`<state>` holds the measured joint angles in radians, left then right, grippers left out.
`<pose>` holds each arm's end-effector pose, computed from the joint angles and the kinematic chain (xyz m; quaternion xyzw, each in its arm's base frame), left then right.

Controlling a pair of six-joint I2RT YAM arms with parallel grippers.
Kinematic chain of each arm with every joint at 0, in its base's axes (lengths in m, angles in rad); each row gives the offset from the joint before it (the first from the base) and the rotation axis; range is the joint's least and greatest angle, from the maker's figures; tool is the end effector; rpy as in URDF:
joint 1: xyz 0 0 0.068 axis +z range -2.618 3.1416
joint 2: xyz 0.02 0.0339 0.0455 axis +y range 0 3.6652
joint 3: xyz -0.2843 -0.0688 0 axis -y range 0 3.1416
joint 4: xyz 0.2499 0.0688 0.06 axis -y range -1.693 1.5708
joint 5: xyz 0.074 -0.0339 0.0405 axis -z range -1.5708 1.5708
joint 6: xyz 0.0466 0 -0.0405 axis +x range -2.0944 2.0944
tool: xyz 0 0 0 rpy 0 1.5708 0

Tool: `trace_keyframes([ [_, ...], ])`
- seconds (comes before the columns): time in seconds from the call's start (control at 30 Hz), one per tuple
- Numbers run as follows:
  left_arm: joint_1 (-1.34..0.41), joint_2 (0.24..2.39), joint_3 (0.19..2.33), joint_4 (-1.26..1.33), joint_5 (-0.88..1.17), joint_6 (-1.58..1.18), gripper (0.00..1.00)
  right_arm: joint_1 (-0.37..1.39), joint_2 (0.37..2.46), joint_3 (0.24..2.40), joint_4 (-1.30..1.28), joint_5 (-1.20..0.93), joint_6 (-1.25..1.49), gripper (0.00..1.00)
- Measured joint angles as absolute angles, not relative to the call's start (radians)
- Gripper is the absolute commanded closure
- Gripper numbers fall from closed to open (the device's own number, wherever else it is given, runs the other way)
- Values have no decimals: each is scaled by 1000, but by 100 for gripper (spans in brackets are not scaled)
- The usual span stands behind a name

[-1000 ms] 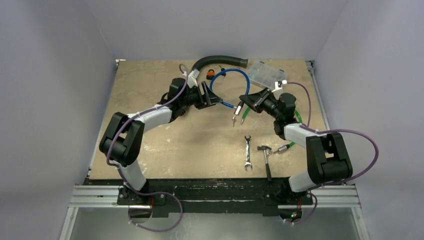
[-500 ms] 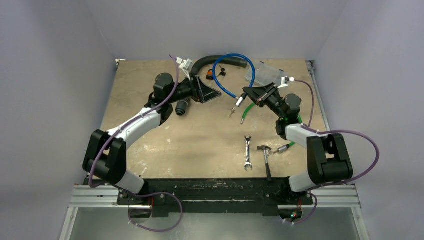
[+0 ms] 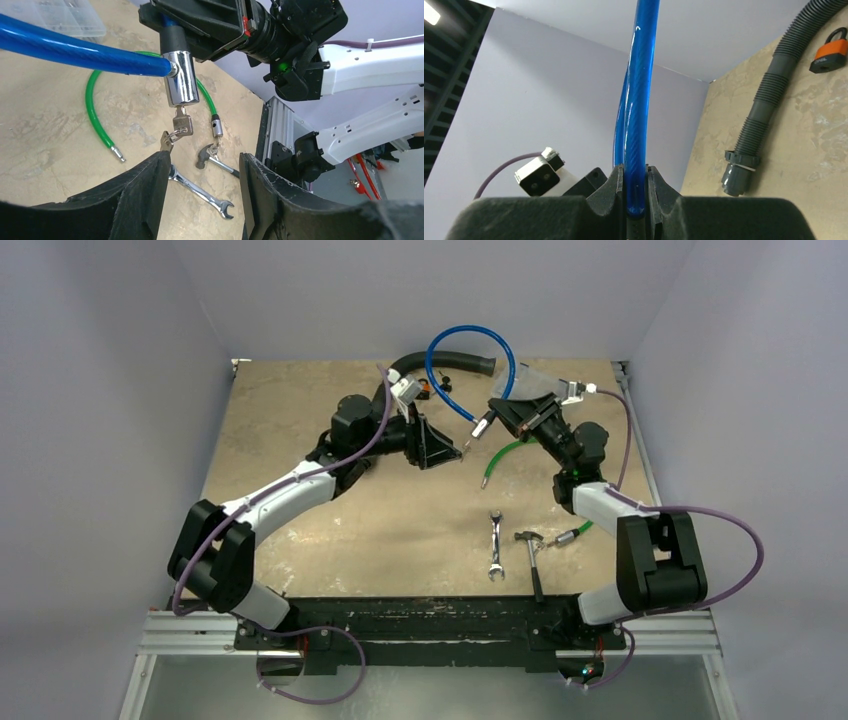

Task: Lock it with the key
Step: Lock the lock.

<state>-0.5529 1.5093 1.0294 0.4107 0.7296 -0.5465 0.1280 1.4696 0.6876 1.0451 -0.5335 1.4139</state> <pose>0.2904 -0.2157 0.3276 0.2456 0.6823 -0.5554 0.4072 0.3154 0.0645 0.2925 0.1843 0.5950 0.6485 0.4375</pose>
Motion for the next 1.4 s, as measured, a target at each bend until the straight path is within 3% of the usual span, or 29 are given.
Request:
trace_keyframes([
  [0.4,-596,1575,1107,379,643,-506,50,138,1452,692,1063,-516,1429,100],
  [0.53,-602,1590,1119,377,620,-499,61,139,1452,692,1063,-516,1432,100],
  [0.8,-605,1597,1121,398,624,-513,100,143,1452,692,1065,-515,1434,100],
  [1.13,-600,1612,1090,546,670,-685,100,143,1451,692,1131,-510,1457,100],
  [1.4,-563,1691,1003,927,758,-1056,100,144,1464,692,1262,-541,1488,100],
])
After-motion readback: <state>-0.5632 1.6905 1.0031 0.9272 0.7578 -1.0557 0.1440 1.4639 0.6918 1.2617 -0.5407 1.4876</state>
